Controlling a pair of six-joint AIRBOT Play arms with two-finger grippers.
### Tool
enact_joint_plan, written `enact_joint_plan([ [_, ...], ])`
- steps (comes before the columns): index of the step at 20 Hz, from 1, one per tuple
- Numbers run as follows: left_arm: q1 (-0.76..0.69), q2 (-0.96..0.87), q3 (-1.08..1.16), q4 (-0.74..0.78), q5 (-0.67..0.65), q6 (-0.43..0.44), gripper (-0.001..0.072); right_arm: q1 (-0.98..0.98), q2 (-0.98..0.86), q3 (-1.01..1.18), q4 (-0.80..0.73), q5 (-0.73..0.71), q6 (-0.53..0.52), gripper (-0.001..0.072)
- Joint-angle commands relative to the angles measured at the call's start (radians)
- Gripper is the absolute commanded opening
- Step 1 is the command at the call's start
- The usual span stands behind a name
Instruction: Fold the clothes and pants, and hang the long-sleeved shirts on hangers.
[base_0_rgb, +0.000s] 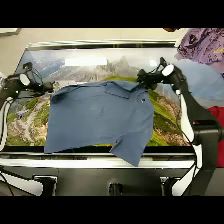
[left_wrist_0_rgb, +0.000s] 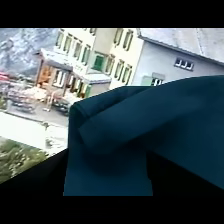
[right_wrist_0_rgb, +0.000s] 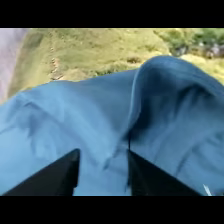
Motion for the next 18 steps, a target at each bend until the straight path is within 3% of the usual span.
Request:
enact_joint_plan([
  [1, 0.051, 0.049, 0.091, 0.056, -0.271, 0.023, 0.0556, -0.099, 0.095, 0.008, 0.050, 0.214, -0.128, 0.0386],
  [2, 0.074, 0.080, 0.086, 0.076, -0.338, 0.079, 0.0554, -0.137, 0.130, 0.007, 0.038, 0.290, -0.198, 0.0386],
  [5, 0.183, 0.200, -0.020, 0.012, -0.427, 0.066, 0.0532, -0.241, 0.245, -0.070, 0.031, 0.521, -0.474, 0.0377],
  [6, 0.222, 0.254, -0.088, -0.013, -0.431, 0.058, 0.0532, -0.280, 0.293, -0.149, 0.053, 0.539, -0.503, 0.0376],
  [12, 0.370, 0.533, -0.441, -0.037, -0.400, 0.059, 0.0532, -0.415, 0.476, -0.758, 0.114, 0.484, -0.633, 0.0436],
  [18, 0.377, 0.558, -0.482, -0.027, -0.411, 0.059, 0.0533, -0.373, 0.476, -1.026, 0.114, 0.347, -0.732, 0.0436],
])
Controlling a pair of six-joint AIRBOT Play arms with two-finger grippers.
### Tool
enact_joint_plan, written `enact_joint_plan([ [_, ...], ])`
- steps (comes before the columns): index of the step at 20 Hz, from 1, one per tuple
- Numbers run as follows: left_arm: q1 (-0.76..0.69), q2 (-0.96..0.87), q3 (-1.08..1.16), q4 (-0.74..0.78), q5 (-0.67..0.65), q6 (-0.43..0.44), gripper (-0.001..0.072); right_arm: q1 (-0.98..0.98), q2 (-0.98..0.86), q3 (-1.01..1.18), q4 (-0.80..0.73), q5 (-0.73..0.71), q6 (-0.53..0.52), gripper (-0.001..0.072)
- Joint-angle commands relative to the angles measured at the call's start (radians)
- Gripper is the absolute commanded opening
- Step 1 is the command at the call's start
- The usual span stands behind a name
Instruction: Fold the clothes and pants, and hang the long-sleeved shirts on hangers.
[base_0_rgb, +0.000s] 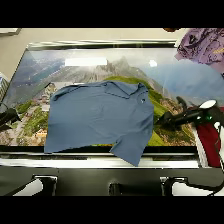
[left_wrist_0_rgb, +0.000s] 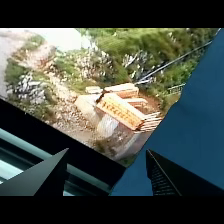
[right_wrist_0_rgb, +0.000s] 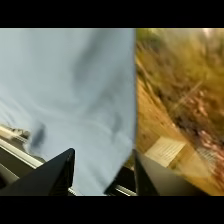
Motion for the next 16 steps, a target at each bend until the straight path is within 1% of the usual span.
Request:
enact_joint_plan([
  [1, 0.010, 0.020, -0.027, 0.002, -0.006, 0.000, 0.0533, 0.008, 0.008, -0.150, 0.013, -0.068, -0.082, 0.0435],
  [4, 0.009, 0.020, -0.027, 0.002, -0.006, 0.000, 0.0533, 0.008, 0.008, -0.192, 0.024, -0.108, -0.109, 0.0435],
  [6, 0.009, 0.020, -0.027, 0.002, -0.005, 0.000, 0.0533, 0.008, 0.008, -0.200, 0.081, -0.143, -0.142, 0.0435],
  [7, 0.009, 0.020, -0.027, 0.002, -0.005, 0.000, 0.0534, 0.008, 0.005, -0.200, 0.094, -0.161, -0.142, 0.0432],
  [8, 0.009, 0.020, -0.027, 0.002, -0.005, 0.000, 0.0533, 0.008, -0.002, -0.200, 0.102, -0.167, -0.142, 0.0414],
  [10, 0.009, 0.020, -0.027, 0.002, -0.005, 0.000, 0.0534, 0.008, -0.023, -0.201, 0.105, -0.167, -0.142, 0.0413],
  [11, 0.009, 0.020, -0.027, 0.002, -0.005, 0.000, 0.0533, 0.008, -0.036, -0.201, 0.113, -0.167, -0.142, 0.0401],
  [12, 0.009, 0.020, -0.027, 0.002, -0.005, 0.000, 0.0533, 0.008, -0.047, -0.201, 0.123, -0.167, -0.142, 0.0356],
  [14, 0.009, 0.020, -0.027, 0.002, -0.005, 0.000, 0.0533, 0.008, -0.054, -0.201, 0.136, -0.166, -0.145, 0.0311],
  [15, 0.009, 0.020, -0.027, 0.001, -0.007, 0.000, 0.0534, 0.008, -0.054, -0.201, 0.136, -0.167, -0.146, 0.0250],
  [16, 0.009, 0.020, -0.026, -0.018, -0.029, -0.001, 0.0533, 0.008, -0.054, -0.203, 0.137, -0.169, -0.145, 0.0248],
])
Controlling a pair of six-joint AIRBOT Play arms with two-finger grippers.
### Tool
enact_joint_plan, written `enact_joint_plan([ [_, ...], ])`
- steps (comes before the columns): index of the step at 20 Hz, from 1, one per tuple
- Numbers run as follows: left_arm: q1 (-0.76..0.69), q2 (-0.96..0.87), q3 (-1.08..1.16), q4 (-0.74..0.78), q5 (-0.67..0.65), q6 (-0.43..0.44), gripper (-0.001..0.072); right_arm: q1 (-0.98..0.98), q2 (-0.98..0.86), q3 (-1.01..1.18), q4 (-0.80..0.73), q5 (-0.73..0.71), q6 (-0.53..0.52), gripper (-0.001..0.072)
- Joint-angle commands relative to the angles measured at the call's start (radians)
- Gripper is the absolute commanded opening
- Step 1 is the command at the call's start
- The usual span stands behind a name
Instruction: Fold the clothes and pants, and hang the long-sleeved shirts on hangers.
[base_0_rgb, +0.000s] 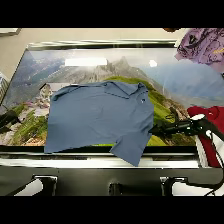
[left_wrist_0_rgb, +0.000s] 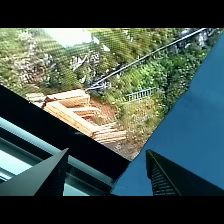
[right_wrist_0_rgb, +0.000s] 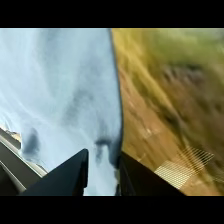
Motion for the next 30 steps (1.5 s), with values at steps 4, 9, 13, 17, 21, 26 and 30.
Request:
enact_joint_plan([
  [4, 0.011, 0.000, -0.030, -0.060, -0.036, -0.007, 0.0535, 0.001, -0.009, -0.033, 0.017, -0.013, -0.011, 0.0070],
  [9, 0.187, 0.002, -0.177, -0.278, -0.035, 0.188, 0.0535, 0.000, 0.000, -0.039, 0.045, -0.013, -0.011, 0.0035],
  [13, 0.292, 0.002, -0.365, -0.348, -0.009, 0.326, 0.0535, 0.000, 0.028, -0.039, 0.062, -0.029, -0.008, 0.0035],
  [17, 0.300, 0.000, -0.504, -0.400, 0.066, 0.417, 0.0534, 0.000, 0.032, -0.039, 0.063, -0.024, 0.000, 0.0036],
  [21, 0.300, -0.020, -0.559, -0.482, 0.102, 0.492, 0.0534, 0.000, 0.032, -0.039, 0.071, -0.024, 0.000, 0.0036],
  [26, 0.299, -0.026, -0.569, -0.481, 0.103, 0.504, 0.0533, 0.000, 0.032, -0.039, 0.074, -0.044, 0.000, 0.0036],
  [30, 0.299, -0.026, -0.586, -0.473, 0.097, 0.510, 0.0533, 0.000, 0.031, -0.039, 0.077, -0.049, -0.001, 0.0036],
])
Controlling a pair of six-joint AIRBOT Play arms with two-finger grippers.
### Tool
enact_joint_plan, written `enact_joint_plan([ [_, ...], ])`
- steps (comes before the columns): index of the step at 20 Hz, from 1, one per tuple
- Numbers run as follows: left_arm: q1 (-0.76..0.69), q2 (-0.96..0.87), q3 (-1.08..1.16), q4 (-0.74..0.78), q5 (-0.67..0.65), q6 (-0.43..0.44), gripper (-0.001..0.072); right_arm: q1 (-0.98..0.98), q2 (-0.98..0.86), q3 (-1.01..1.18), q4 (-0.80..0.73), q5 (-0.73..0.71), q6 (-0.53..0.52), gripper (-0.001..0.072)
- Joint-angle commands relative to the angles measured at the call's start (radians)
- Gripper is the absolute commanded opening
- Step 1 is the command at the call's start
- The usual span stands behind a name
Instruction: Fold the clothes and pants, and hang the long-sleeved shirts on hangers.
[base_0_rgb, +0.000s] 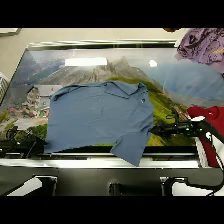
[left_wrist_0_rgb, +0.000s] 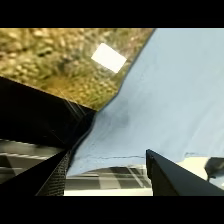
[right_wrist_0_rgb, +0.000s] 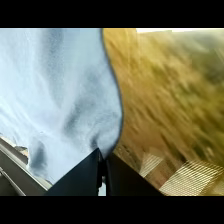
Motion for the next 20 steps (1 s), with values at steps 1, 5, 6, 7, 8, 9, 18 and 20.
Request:
enact_joint_plan([
  [1, 0.000, -0.001, -0.021, 0.007, -0.004, 0.011, 0.0533, 0.000, 0.001, 0.000, 0.003, -0.008, -0.002, 0.0036],
  [5, -0.013, -0.001, -0.034, 0.018, -0.031, 0.011, 0.0490, 0.000, 0.001, 0.000, 0.003, -0.019, -0.002, 0.0036],
  [6, -0.018, -0.001, -0.034, 0.018, -0.034, 0.010, 0.0456, 0.000, 0.001, 0.000, 0.003, -0.021, -0.002, 0.0036],
  [7, -0.023, -0.001, -0.034, 0.017, -0.035, 0.009, 0.0456, 0.000, 0.001, 0.000, 0.005, -0.021, -0.002, 0.0036],
  [8, -0.031, -0.001, -0.034, 0.017, -0.035, 0.010, 0.0429, 0.000, 0.001, 0.000, 0.005, -0.021, -0.002, 0.0036],
  [9, -0.037, -0.001, -0.034, 0.017, -0.035, 0.010, 0.0299, 0.000, 0.001, 0.000, 0.005, -0.021, -0.002, 0.0036],
  [18, -0.173, 0.006, 0.129, 0.018, 0.015, -0.050, 0.0011, 0.060, 0.095, 0.051, 0.187, -0.034, -0.056, 0.0034],
  [20, -0.243, 0.007, 0.277, 0.017, 0.092, -0.124, 0.0011, 0.174, 0.099, 0.193, 0.175, -0.050, -0.021, 0.0033],
])
